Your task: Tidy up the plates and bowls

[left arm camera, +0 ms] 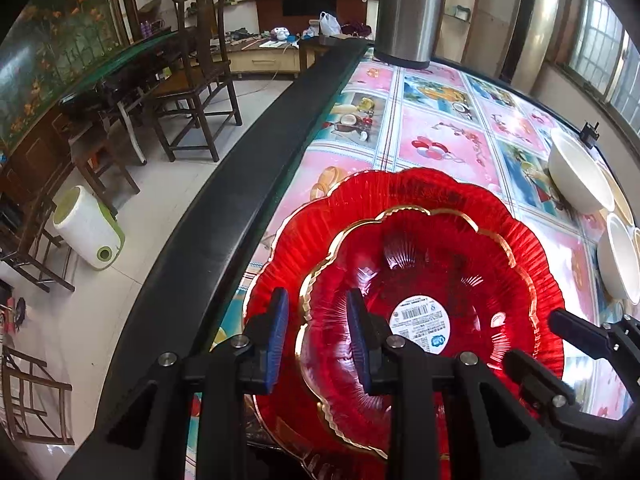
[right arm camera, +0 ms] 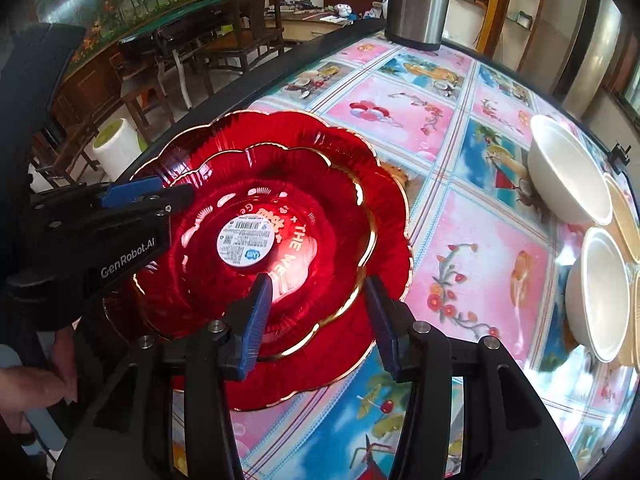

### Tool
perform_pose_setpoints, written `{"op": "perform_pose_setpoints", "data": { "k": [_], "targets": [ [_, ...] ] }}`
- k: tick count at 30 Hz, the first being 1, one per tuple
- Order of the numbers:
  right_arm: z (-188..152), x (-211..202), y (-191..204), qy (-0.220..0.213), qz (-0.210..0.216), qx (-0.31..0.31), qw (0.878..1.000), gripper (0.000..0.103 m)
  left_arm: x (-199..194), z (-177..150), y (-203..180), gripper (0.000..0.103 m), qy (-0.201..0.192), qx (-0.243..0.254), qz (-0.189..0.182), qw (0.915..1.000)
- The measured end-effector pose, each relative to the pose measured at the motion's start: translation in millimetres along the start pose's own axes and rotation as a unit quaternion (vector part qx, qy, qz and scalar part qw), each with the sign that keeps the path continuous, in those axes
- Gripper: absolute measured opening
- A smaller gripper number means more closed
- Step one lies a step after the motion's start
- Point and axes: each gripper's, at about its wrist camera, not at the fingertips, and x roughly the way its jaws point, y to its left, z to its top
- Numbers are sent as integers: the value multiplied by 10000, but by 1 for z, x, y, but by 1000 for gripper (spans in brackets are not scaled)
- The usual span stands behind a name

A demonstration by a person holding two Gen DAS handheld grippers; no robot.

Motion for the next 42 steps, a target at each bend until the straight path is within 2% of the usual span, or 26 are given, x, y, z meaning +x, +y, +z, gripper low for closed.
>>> {"op": "perform_pose_setpoints", "data": {
  "k": [1,4,6,8,11,13,16,18,22,33,42],
  "targets": [
    [-1,-4,-2,-62,-12,49,10000,48,-2,0,1,31,-20,-30,-6,10000],
    [-3,-14,-10,-153,188,193,9995,48,-10,1,2,49,-119,-141,-85,9998],
    [-6,-20,-14,-227,151,248,9993,48,-18,1,-4,63,-256,-126,-34,9996],
    [-10,-25,-19,-298,219,320,9988,48,-27,1,-11,70,-406,-51,98,9991],
    [-18,-34,-28,-378,339,489,9975,48,-40,0,-23,72,-579,21,182,9982],
    [-24,-43,-36,-465,327,591,9966,48,-49,-2,-30,72,-679,-2,120,9976],
    [-35,-59,-51,-654,362,807,9939,48,-61,-7,-43,79,-824,-86,10,9966],
    [-43,-71,-62,-762,342,948,9920,48,-69,-12,-54,79,-946,-80,-97,9954],
    [-65,-94,-94,-979,199,1322,9862,59,-80,-21,-85,79,-1103,91,-203,9937],
    [-123,-129,-180,-1111,-173,2258,9677,59,-82,-40,-170,79,-957,572,-712,9912],
    [-159,-135,-232,-1070,-349,2857,9517,59,-78,-50,-219,79,-855,929,-871,9882]
  ]
}}
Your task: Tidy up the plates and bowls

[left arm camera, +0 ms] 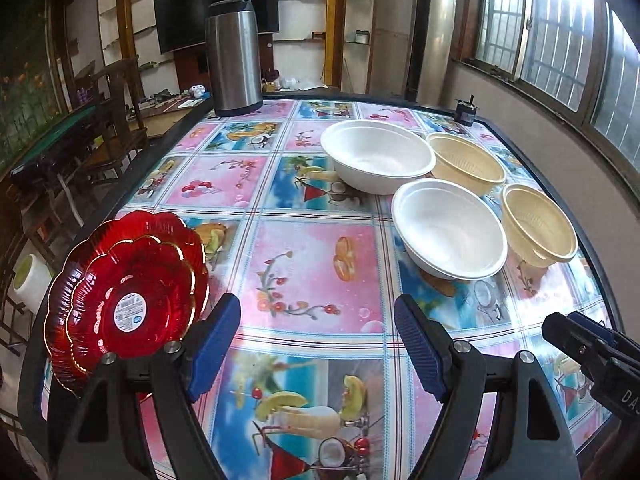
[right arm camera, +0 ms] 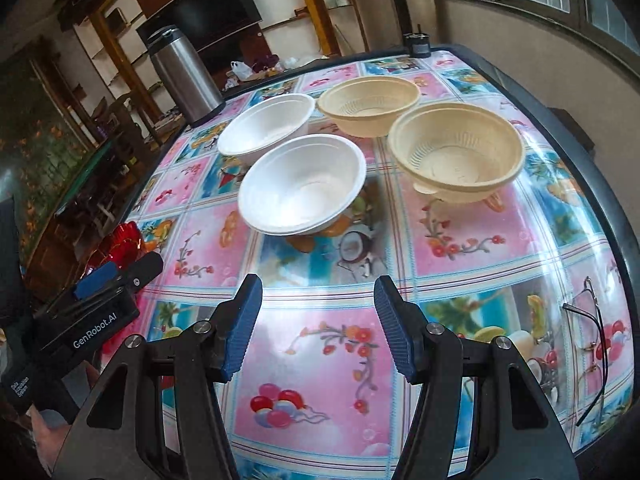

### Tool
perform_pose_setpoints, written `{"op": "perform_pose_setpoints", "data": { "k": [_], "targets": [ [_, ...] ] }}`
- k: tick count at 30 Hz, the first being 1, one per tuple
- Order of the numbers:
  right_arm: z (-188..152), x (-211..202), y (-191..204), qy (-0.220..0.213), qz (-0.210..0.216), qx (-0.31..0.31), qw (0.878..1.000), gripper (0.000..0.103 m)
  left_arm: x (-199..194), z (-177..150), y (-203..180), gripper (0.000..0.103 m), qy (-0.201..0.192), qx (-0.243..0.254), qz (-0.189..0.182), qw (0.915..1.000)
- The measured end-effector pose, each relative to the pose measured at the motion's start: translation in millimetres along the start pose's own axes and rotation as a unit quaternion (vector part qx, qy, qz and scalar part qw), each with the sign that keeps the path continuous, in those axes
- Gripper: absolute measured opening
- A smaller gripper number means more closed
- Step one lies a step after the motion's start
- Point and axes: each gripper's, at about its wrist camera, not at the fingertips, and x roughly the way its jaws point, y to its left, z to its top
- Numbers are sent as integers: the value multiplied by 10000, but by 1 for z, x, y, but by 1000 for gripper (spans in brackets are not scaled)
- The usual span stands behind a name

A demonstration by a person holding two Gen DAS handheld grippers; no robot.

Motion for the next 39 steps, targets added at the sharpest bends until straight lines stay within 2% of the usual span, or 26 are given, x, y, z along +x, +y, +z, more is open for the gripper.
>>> {"op": "perform_pose_setpoints", "data": {
  "k": [8,23,39],
  "targets": [
    [-1,-4,-23,-26,-68,191,9998,59,12,-7,-19,79,183,58,-102,9998],
    [-3,-8,-45,-33,-107,509,9986,59,22,-14,-18,79,404,-121,-157,9990],
    [-5,-1,-40,89,-60,468,9988,59,23,-17,-20,79,445,-71,-134,9989]
  ]
}}
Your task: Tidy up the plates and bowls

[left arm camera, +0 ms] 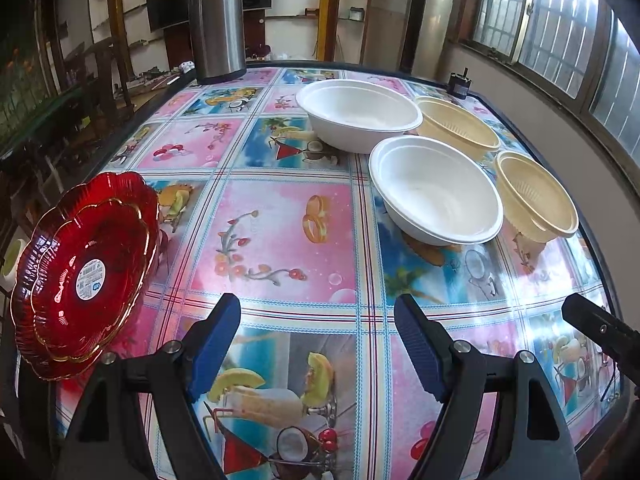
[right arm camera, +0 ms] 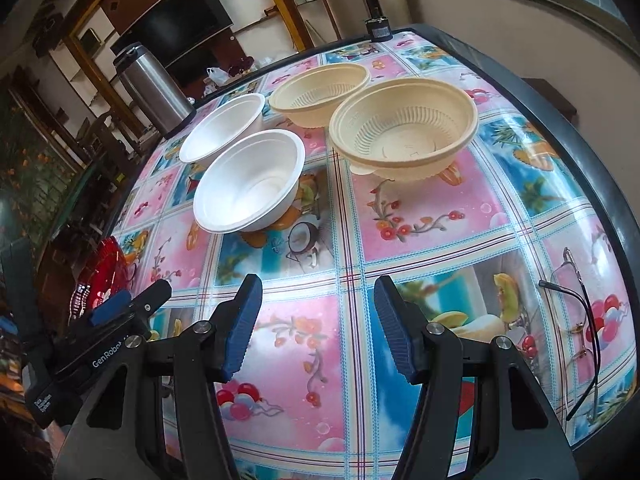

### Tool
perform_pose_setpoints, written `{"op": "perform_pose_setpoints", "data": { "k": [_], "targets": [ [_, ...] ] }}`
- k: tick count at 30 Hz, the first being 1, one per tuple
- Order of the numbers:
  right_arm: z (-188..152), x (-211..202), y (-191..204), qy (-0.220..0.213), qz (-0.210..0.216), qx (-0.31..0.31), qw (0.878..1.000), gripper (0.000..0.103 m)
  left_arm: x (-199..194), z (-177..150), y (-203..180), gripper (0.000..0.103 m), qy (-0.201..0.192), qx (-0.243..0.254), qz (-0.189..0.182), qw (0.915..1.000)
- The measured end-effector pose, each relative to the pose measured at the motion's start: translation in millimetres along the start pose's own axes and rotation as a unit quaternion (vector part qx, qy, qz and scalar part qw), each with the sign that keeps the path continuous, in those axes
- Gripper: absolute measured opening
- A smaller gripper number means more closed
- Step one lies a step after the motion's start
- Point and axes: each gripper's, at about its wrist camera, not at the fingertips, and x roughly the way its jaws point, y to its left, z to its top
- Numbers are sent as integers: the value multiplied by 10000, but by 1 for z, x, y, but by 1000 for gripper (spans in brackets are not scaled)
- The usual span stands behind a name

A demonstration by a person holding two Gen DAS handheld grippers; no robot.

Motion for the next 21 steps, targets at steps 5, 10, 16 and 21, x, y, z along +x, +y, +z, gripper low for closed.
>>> {"op": "perform_pose_setpoints", "data": {
  "k": [5,10,16,21],
  "targets": [
    [0,3,0,46,24,25,10000,59,0,0,0,79,-13,-2,12,10000],
    [2,5,4,65,41,-20,10000,59,0,1,2,79,-42,-4,24,10000],
    [4,7,8,89,57,-66,9999,59,1,1,3,79,-15,-10,15,10000],
    [5,8,9,91,63,-69,9999,59,2,2,3,79,3,0,3,10000]
  ]
}}
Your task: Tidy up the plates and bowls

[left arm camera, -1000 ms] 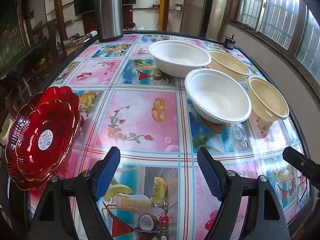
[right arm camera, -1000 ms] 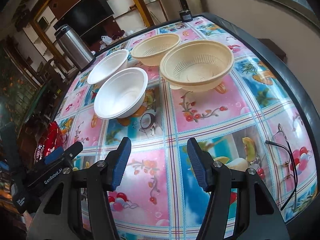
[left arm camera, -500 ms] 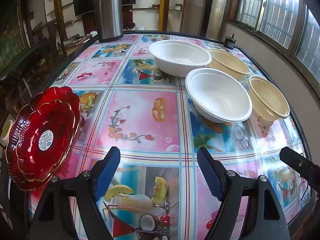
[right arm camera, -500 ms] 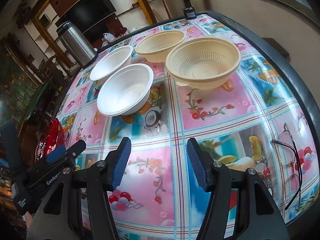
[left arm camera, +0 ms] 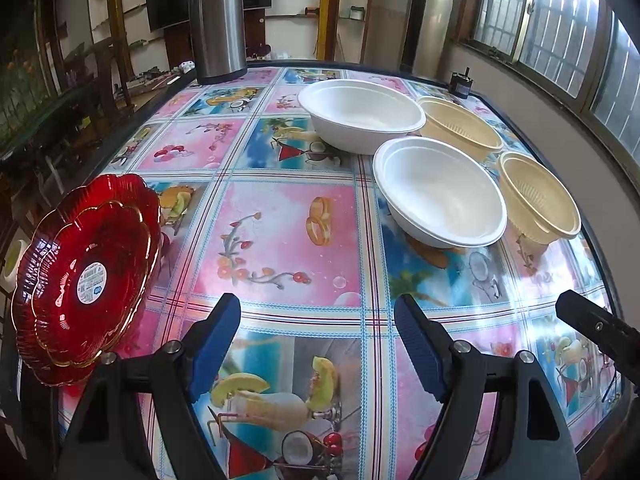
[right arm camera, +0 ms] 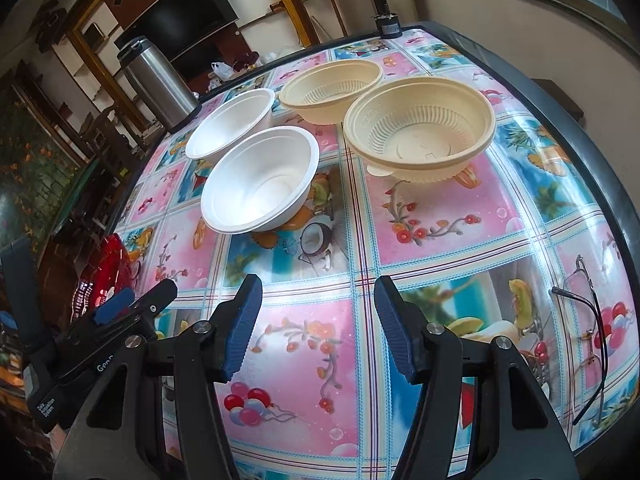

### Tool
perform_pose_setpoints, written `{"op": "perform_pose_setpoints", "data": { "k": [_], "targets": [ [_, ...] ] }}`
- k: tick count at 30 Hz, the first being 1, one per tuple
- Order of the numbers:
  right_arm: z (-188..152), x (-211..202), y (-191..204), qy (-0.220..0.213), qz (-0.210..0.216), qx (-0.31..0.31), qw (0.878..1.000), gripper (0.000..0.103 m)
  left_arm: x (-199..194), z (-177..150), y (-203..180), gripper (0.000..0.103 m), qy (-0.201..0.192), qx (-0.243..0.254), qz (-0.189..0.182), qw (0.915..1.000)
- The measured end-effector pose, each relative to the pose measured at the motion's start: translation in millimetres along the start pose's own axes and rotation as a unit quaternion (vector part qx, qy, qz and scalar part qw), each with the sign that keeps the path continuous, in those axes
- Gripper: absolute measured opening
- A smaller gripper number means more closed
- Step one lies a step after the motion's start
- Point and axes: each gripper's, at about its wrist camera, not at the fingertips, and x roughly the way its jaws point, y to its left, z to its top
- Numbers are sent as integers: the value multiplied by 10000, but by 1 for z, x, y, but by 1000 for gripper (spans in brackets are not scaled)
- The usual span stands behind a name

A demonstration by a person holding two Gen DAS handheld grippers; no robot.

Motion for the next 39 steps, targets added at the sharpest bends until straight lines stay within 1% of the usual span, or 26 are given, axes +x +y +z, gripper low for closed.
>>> {"op": "perform_pose_setpoints", "data": {
  "k": [28,31,35,37,39],
  "targets": [
    [16,36,6,259,19,-4,9997,59,19,11,-2,79,101,73,73,9999],
    [21,40,8,242,-13,-27,9997,59,21,20,-2,79,92,67,64,9999],
    [34,49,9,234,-52,-9,9997,59,24,39,-4,79,73,-2,-73,9999],
    [42,56,8,259,2,59,9996,59,29,49,-6,79,109,5,-132,9999],
    [50,63,8,287,37,118,9995,59,37,56,-9,79,164,42,-91,9998]
  ]
}}
